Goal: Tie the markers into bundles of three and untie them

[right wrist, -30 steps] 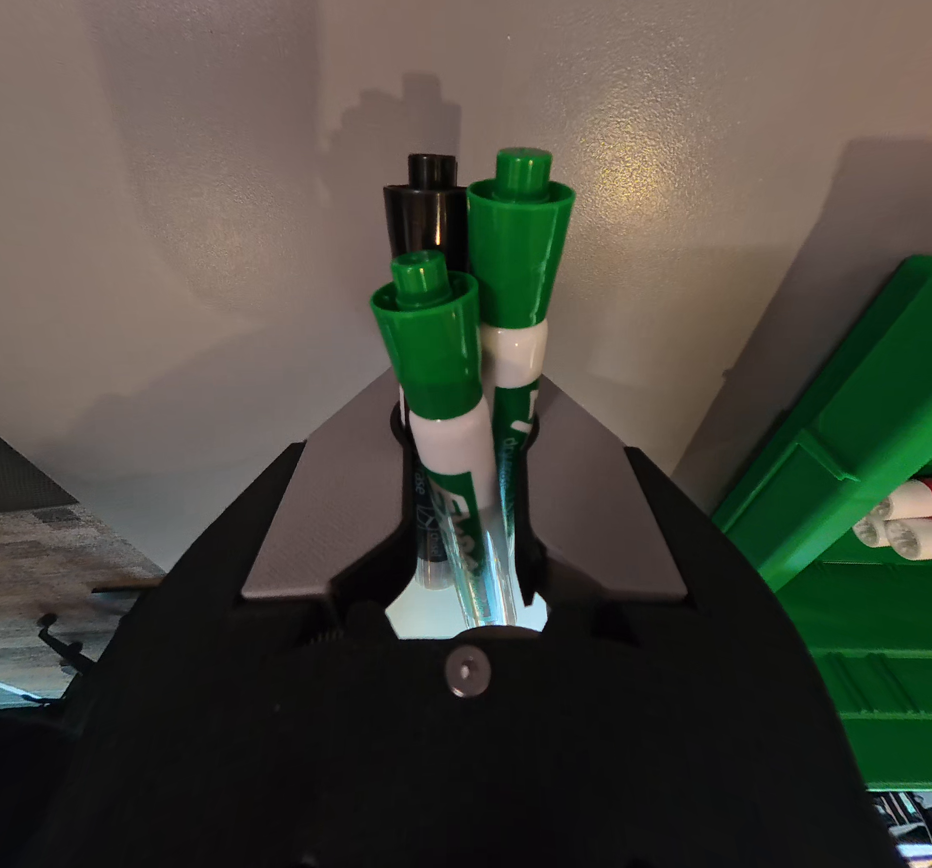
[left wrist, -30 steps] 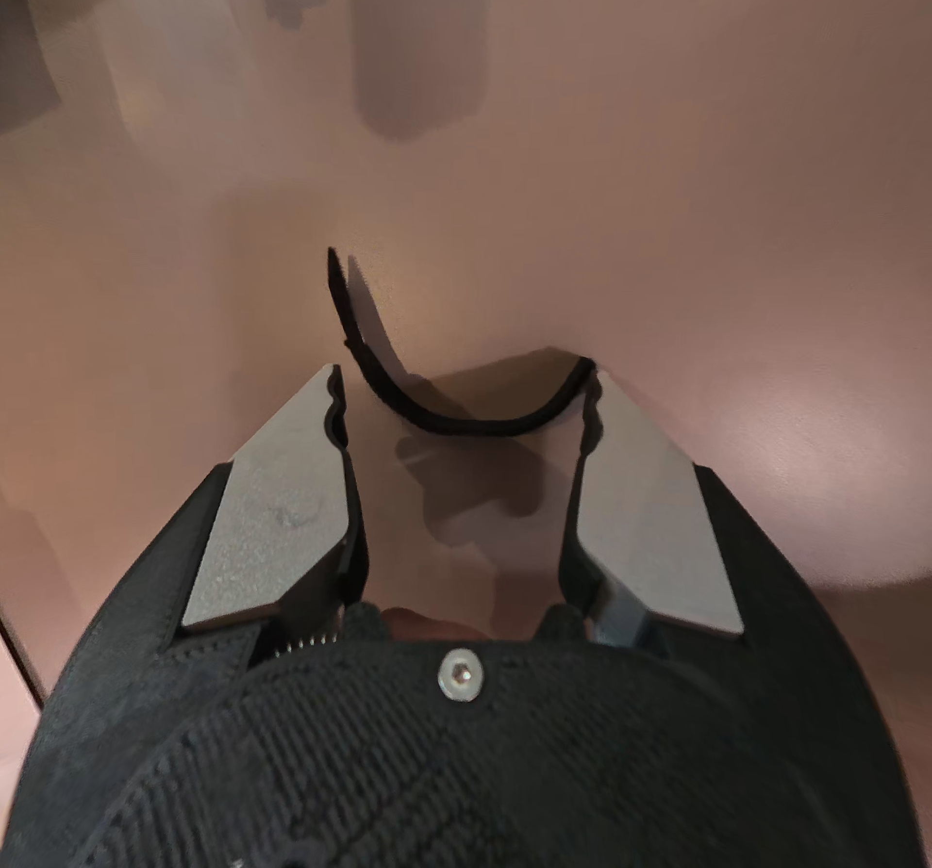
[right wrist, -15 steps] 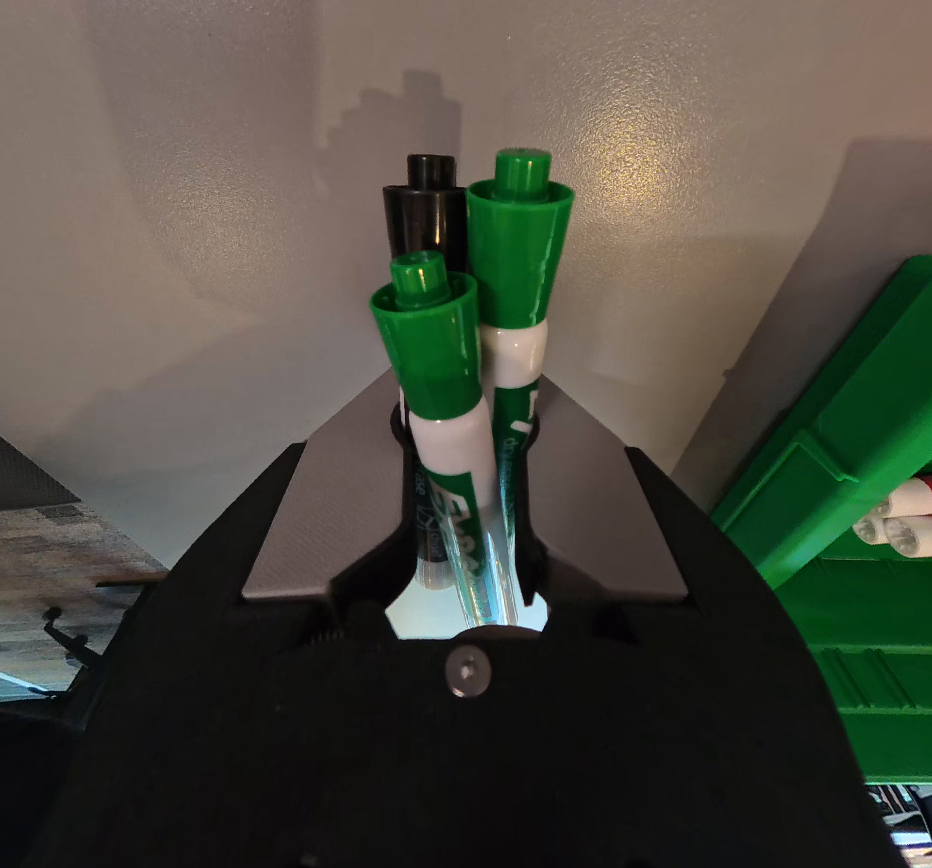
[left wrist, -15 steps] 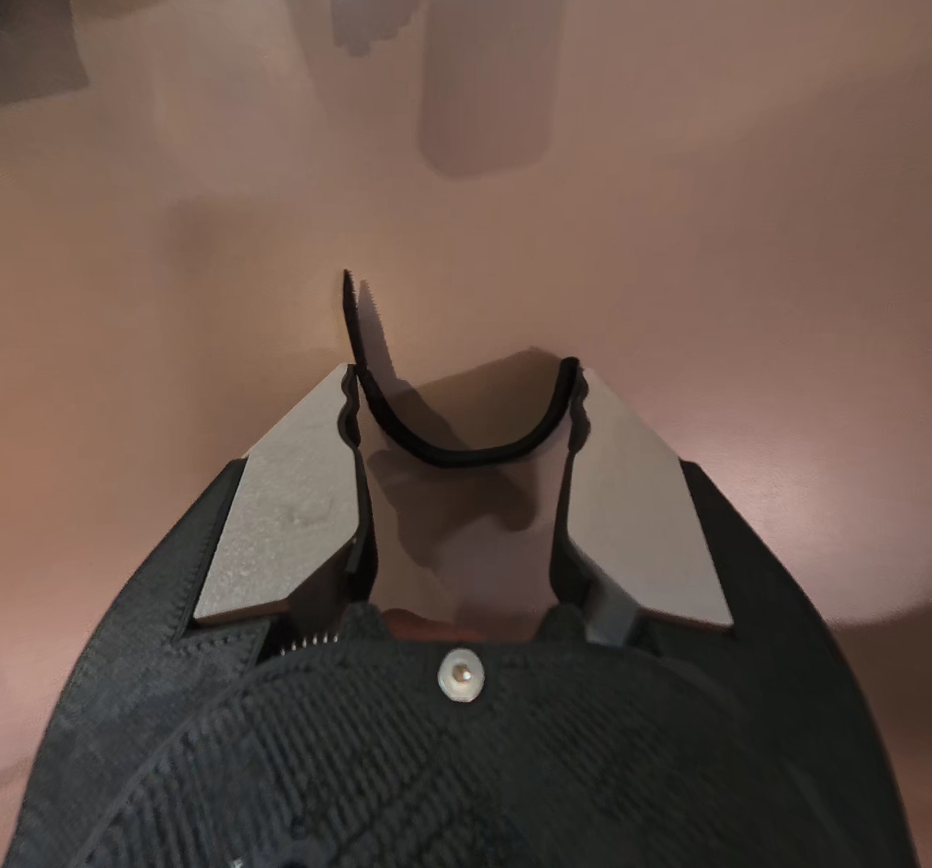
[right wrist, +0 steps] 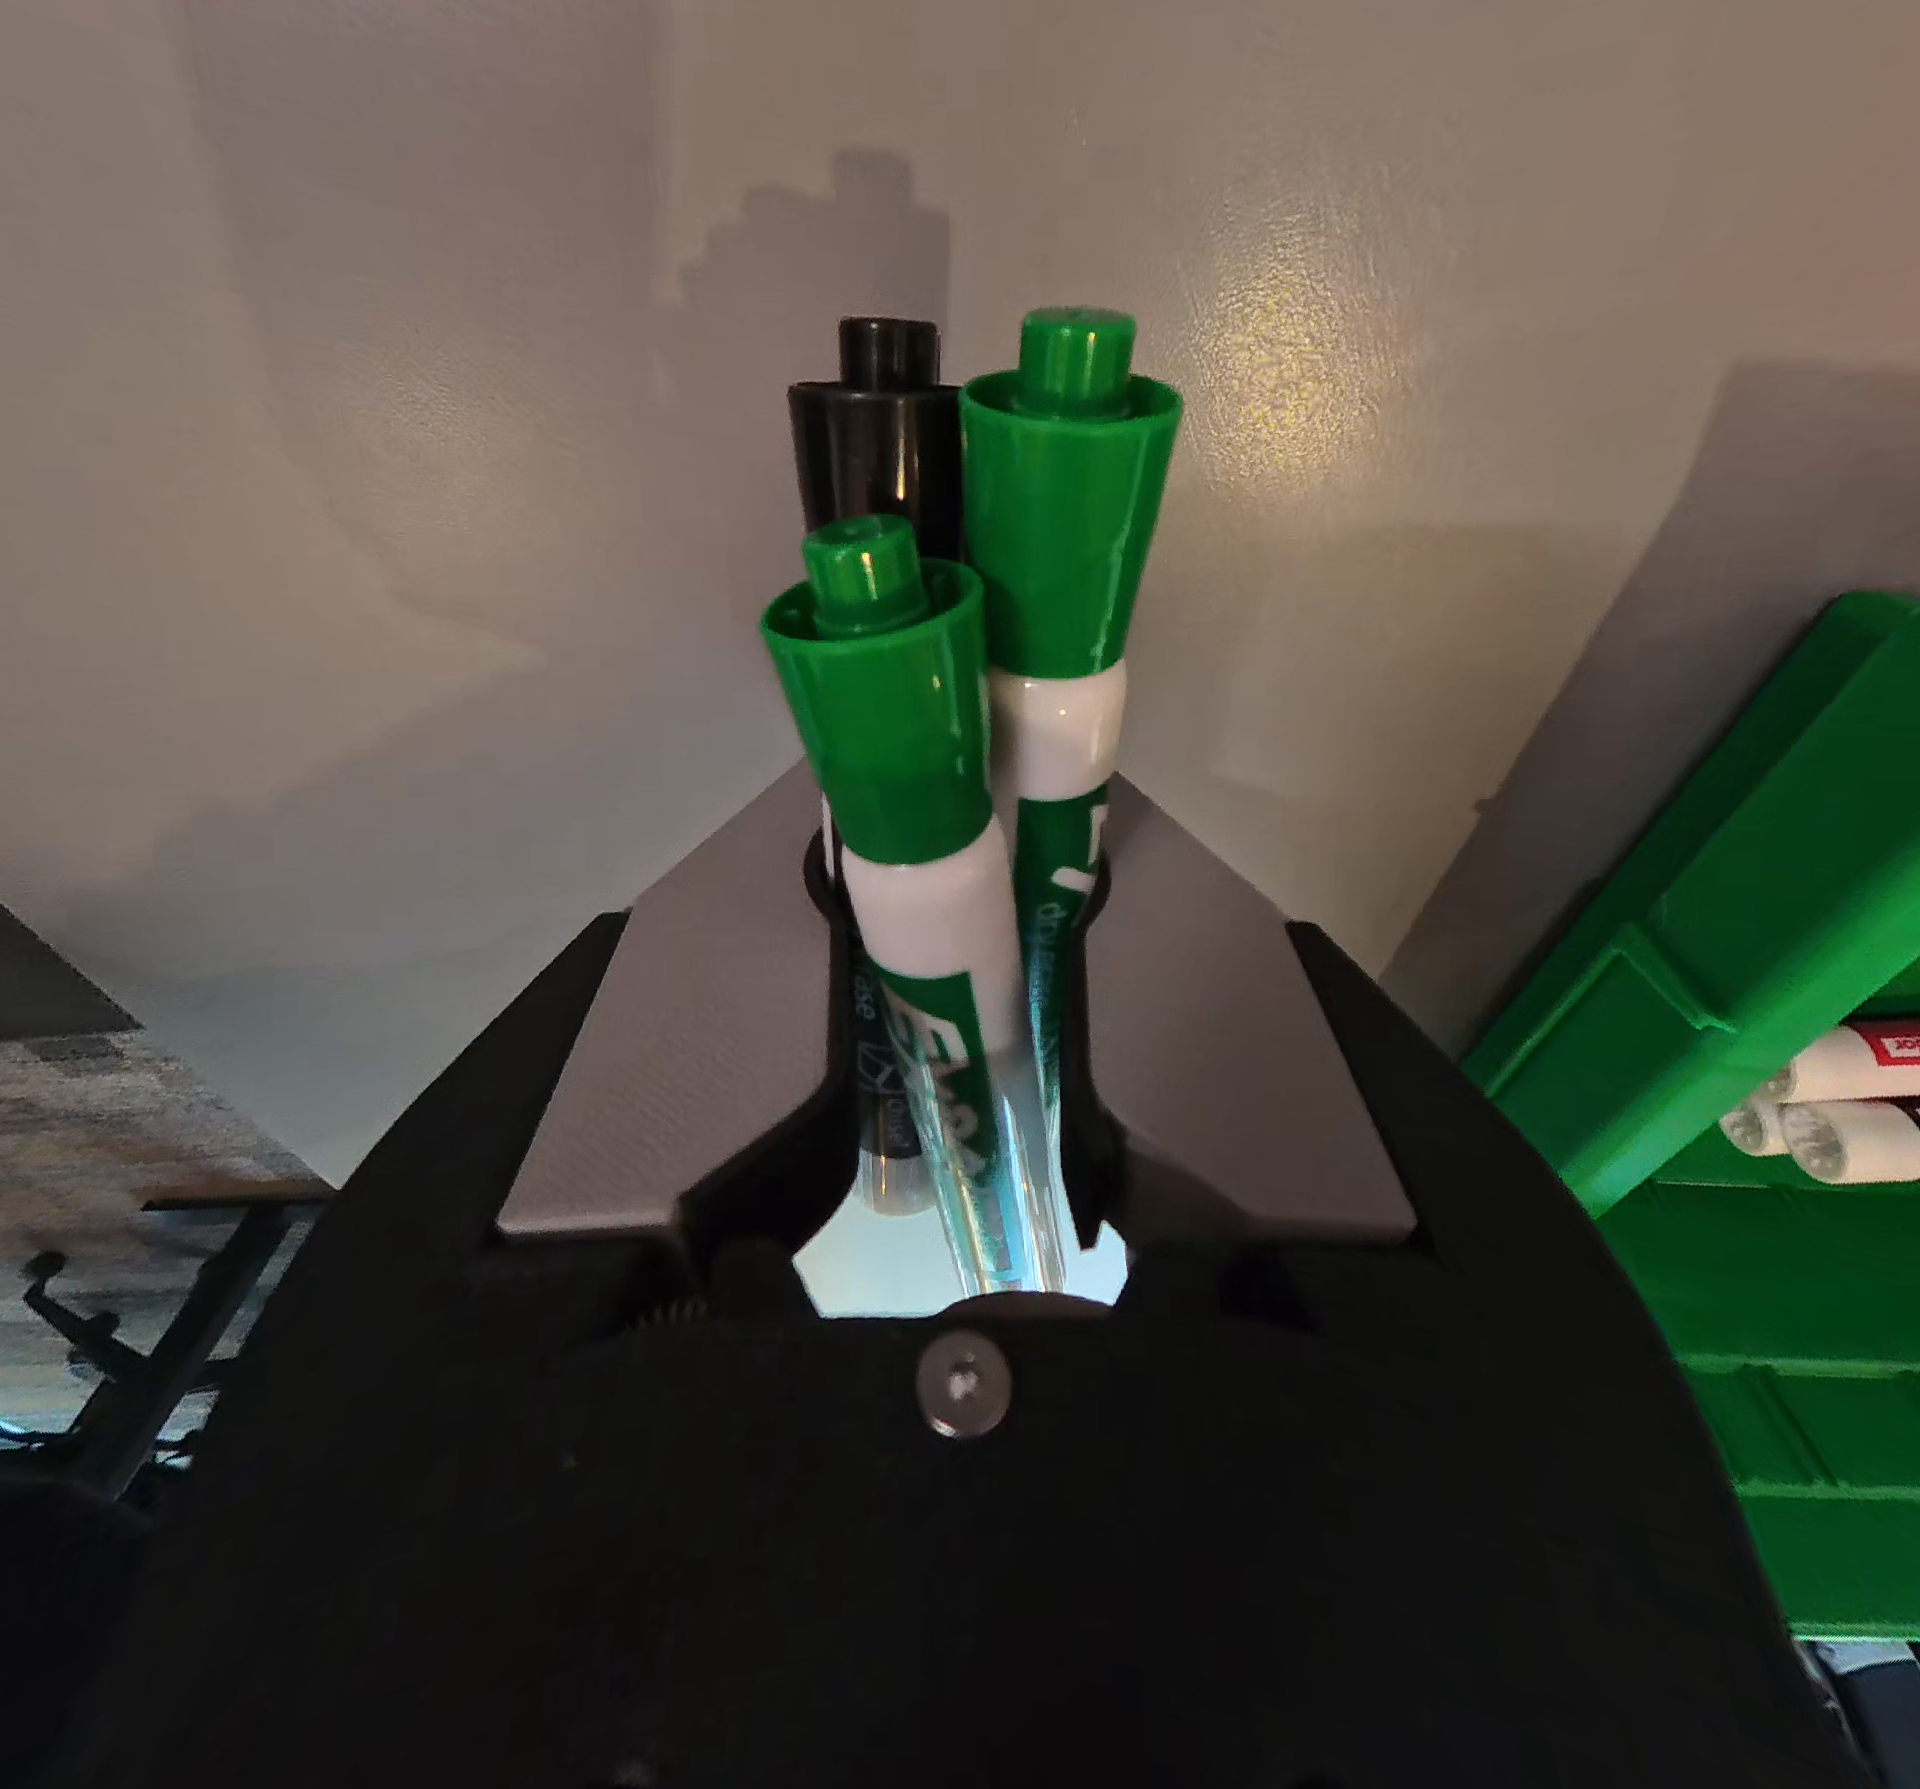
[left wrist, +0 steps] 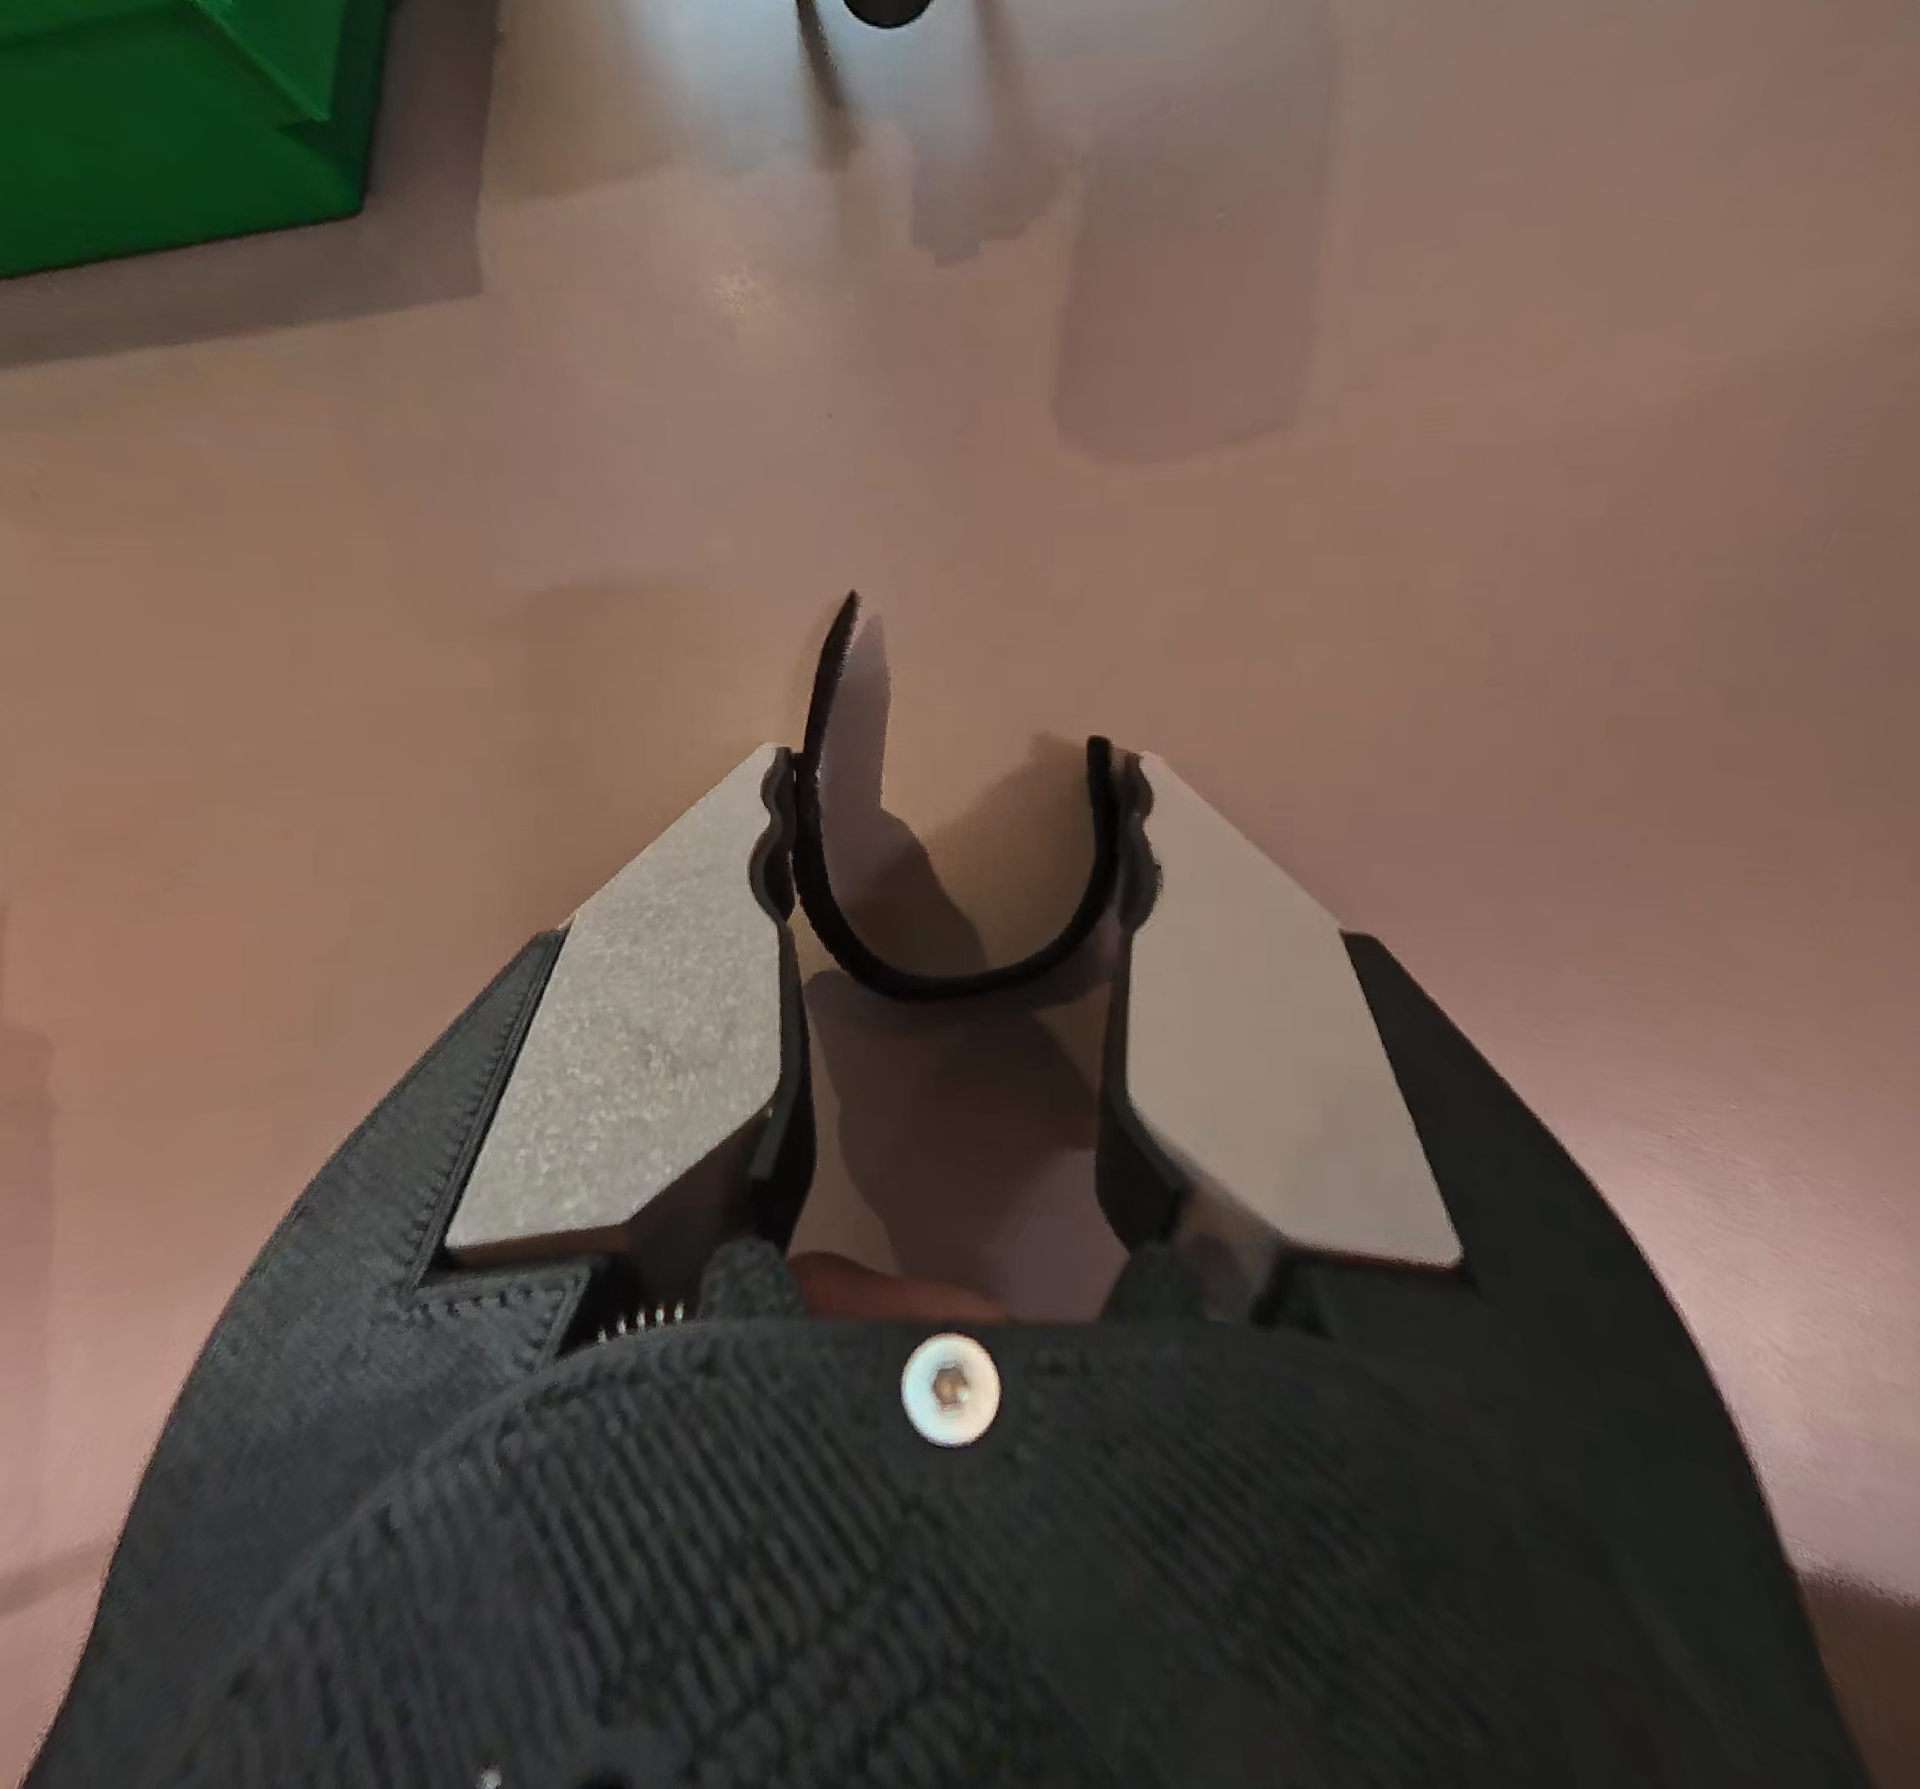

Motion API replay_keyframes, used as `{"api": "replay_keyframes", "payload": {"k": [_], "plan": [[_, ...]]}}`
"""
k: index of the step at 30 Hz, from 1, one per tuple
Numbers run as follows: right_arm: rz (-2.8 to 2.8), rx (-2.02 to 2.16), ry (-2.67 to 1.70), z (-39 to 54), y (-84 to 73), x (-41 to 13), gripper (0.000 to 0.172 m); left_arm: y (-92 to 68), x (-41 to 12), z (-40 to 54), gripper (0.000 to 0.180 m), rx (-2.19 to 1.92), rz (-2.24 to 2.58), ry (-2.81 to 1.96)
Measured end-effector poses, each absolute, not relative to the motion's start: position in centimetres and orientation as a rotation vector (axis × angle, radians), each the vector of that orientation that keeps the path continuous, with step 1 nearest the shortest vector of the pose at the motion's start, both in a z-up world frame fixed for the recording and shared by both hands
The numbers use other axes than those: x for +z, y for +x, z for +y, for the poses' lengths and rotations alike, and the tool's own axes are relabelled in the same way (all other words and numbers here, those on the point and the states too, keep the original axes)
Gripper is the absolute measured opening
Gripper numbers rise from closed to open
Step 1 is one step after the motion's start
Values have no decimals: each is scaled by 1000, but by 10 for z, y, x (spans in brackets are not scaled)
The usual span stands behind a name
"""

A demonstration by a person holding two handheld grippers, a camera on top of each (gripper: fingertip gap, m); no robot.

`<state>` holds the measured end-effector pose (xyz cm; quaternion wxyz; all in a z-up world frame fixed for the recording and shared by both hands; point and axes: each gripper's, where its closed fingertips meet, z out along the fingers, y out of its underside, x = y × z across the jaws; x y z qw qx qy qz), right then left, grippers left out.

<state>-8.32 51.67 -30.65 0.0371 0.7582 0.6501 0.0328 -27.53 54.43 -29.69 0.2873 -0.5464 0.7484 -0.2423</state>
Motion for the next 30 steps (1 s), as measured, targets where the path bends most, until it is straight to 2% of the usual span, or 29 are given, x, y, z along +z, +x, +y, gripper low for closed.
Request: {"api": "replay_keyframes", "payload": {"k": [30], "plan": [[2181,-59,2263,501,-139,-297,37,-225,-251,529,58,-831,1638,-1276]]}}
